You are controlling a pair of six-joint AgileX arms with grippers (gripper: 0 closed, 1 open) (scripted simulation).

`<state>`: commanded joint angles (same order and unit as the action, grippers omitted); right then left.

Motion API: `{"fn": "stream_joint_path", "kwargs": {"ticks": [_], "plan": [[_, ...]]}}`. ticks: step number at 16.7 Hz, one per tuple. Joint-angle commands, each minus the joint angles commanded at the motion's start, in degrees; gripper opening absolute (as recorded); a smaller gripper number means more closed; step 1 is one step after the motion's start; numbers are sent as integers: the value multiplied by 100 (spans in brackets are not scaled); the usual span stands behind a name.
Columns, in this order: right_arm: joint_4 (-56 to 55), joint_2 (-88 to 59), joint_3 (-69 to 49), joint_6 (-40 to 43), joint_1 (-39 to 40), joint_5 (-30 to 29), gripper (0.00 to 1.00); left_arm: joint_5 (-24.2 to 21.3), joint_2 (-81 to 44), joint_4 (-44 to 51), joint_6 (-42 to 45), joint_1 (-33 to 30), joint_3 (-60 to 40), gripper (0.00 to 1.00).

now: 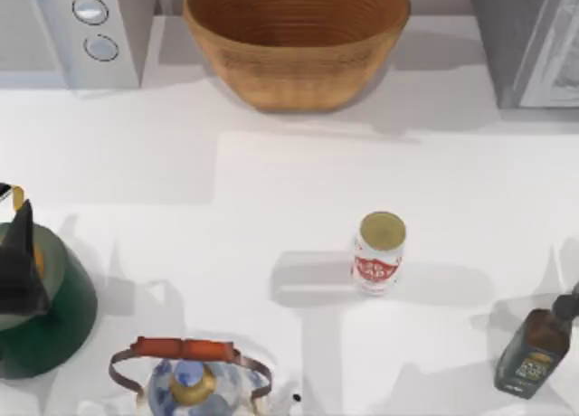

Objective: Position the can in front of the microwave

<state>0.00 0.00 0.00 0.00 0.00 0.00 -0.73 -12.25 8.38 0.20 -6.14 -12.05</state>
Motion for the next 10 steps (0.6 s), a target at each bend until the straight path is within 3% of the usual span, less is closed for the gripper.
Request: {"fn": "stream_joint_path", "kwargs": {"ticks": [4, 10], "plan": [[0, 0, 0, 0, 0, 0, 100, -1, -1970, 1244, -15, -736, -1933, 100], [0, 0, 0, 0, 0, 0, 100, 70, -5792, 3537, -141, -1935, -5746, 100]]}}
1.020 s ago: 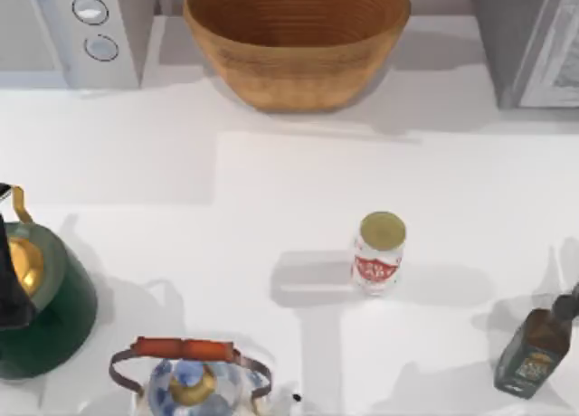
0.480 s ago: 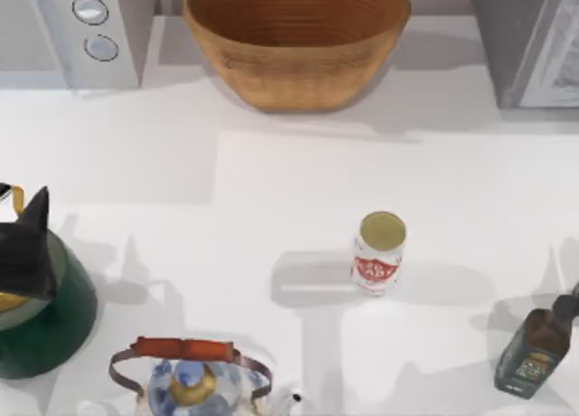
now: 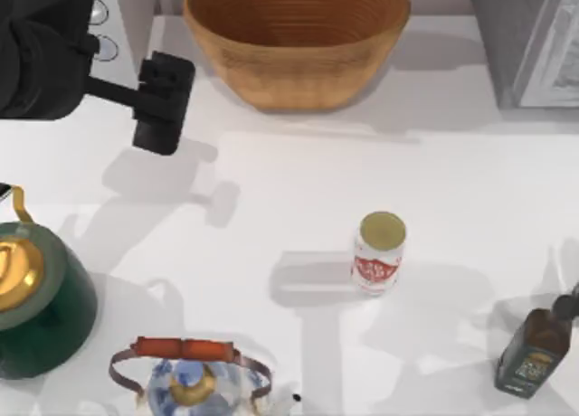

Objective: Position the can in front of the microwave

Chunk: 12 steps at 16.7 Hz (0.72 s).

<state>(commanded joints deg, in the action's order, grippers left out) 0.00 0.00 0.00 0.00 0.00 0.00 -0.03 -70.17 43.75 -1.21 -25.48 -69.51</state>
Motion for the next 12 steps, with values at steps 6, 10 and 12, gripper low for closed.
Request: {"fn": "stream_joint_path", "kwargs": {"ticks": [6, 10, 12], "plan": [[0, 0, 0, 0, 0, 0, 100, 35, -3639, 2122, -182, -1156, -3780, 100], [0, 0, 0, 0, 0, 0, 100, 20, -5554, 3276, -232, -1831, -5576, 100], [0, 0, 0, 0, 0, 0, 100, 4, -6270, 3752, -227, -2110, -6187, 100]]}}
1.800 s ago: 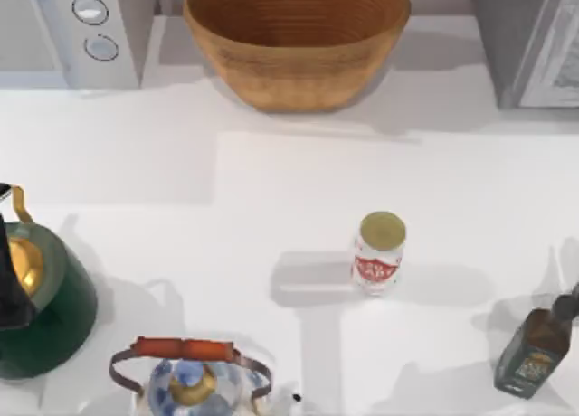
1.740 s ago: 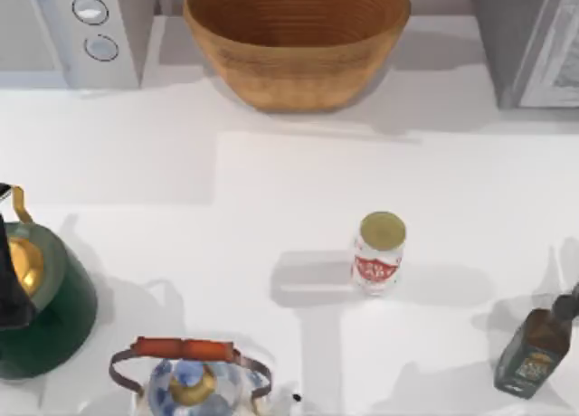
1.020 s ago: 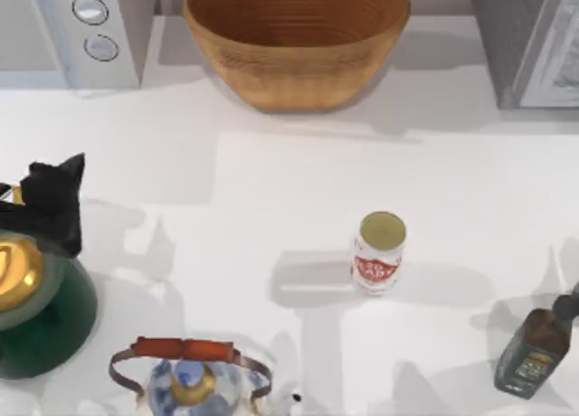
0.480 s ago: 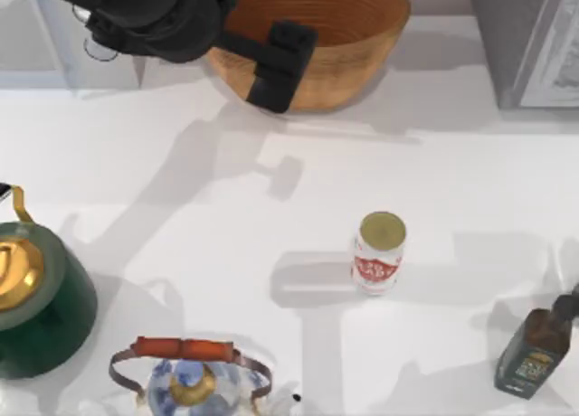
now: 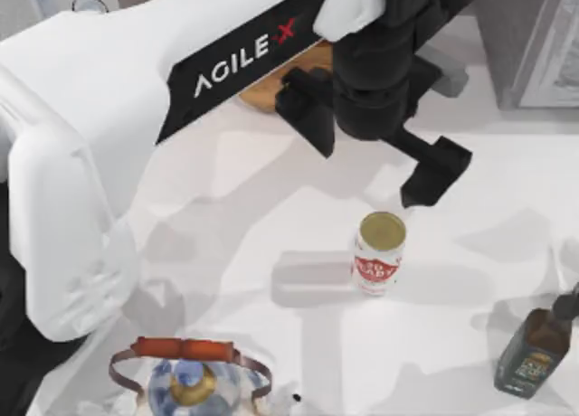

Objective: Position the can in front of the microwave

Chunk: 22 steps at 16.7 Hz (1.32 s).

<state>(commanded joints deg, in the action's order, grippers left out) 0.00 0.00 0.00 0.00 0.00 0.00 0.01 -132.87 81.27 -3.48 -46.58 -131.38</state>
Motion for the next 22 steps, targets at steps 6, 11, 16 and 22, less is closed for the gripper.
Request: {"fn": "stream_joint_path", "kwargs": {"ticks": [6, 11, 16, 22], "plan": [[0, 0, 0, 0, 0, 0, 100, -30, -766, 597, 35, -340, -642, 100], [0, 0, 0, 0, 0, 0, 100, -30, -757, 489, 45, -325, -530, 100], [0, 0, 0, 0, 0, 0, 100, -29, -661, -451, 47, -328, 534, 100], [0, 0, 0, 0, 0, 0, 100, -29, -630, -877, 43, -331, 968, 100]]}}
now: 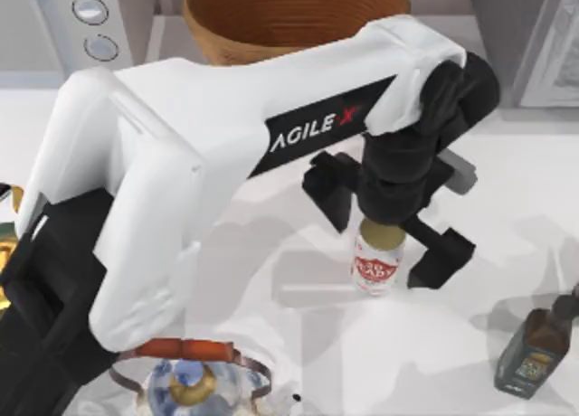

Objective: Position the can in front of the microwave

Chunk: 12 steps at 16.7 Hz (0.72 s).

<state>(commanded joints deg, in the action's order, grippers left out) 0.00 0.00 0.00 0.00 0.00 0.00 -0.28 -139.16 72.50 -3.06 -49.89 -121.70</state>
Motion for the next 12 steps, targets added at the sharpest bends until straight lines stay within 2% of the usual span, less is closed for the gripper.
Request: {"fn": "stream_joint_path", "kwargs": {"ticks": [1, 12], "plan": [[0, 0, 0, 0, 0, 0, 100, 0, 0, 0, 0, 0, 0, 100], [0, 0, 0, 0, 0, 0, 100, 0, 0, 0, 0, 0, 0, 17]]}}
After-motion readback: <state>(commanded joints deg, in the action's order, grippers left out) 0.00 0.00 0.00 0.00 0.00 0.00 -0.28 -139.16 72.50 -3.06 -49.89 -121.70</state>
